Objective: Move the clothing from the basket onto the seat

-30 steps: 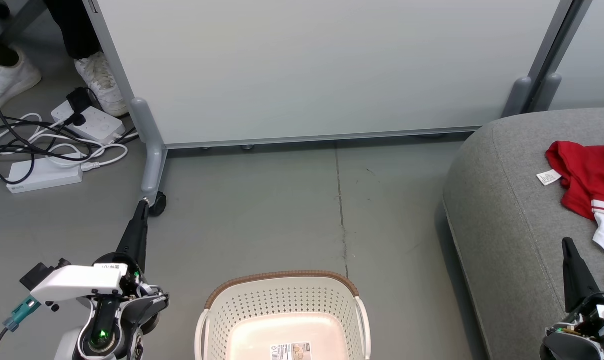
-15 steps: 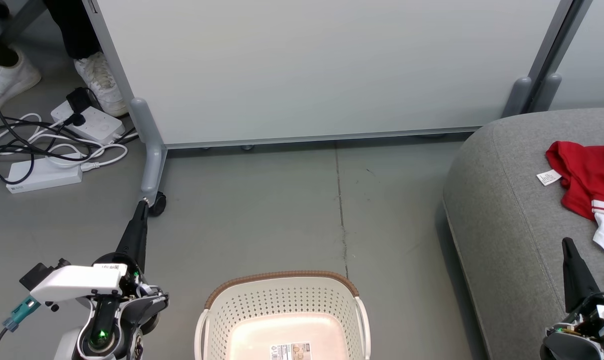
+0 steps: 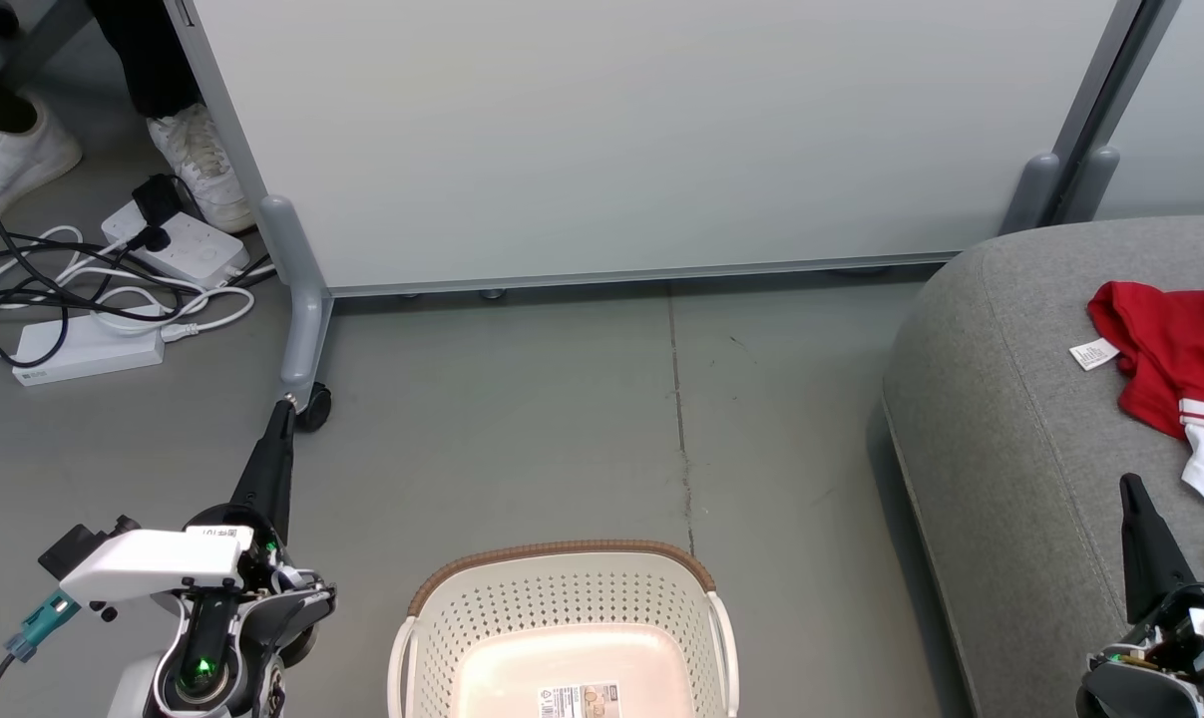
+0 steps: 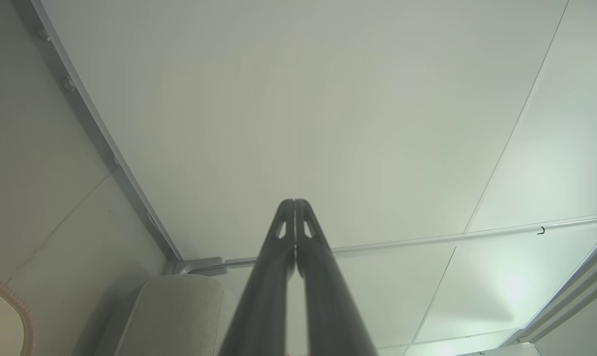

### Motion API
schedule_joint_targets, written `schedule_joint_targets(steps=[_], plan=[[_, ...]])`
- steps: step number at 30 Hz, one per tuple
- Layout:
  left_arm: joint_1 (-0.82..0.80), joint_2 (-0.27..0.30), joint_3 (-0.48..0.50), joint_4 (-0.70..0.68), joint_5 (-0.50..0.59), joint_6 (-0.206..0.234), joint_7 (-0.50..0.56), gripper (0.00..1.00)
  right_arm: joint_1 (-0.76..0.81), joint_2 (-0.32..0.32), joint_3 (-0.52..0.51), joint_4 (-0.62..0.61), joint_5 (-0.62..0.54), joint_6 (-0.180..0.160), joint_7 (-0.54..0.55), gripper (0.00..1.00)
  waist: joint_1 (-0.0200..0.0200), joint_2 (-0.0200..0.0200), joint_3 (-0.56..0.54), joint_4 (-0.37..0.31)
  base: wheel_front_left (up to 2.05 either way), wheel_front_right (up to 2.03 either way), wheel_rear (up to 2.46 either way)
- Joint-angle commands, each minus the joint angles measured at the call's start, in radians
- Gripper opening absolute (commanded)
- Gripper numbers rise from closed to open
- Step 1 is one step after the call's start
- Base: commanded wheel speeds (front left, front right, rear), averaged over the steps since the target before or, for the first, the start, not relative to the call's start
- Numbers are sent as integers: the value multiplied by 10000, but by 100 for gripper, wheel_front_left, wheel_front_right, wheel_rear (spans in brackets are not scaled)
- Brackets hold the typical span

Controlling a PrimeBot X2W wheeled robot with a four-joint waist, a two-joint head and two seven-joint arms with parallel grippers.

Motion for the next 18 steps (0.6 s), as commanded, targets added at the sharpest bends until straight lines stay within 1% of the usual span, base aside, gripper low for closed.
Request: schedule_joint_targets(steps=[1, 18], plan=[[-172, 36, 51, 12, 35, -32, 20, 0, -90, -12, -29, -1, -55, 25, 28, 0, 0, 0, 0, 0, 0, 0, 0], [-173, 19, 73, 14, 51, -32, 39, 0, -92, 12, -62, 2, -81, 25, 64, 0, 0, 0, 0, 0, 0, 0, 0]])
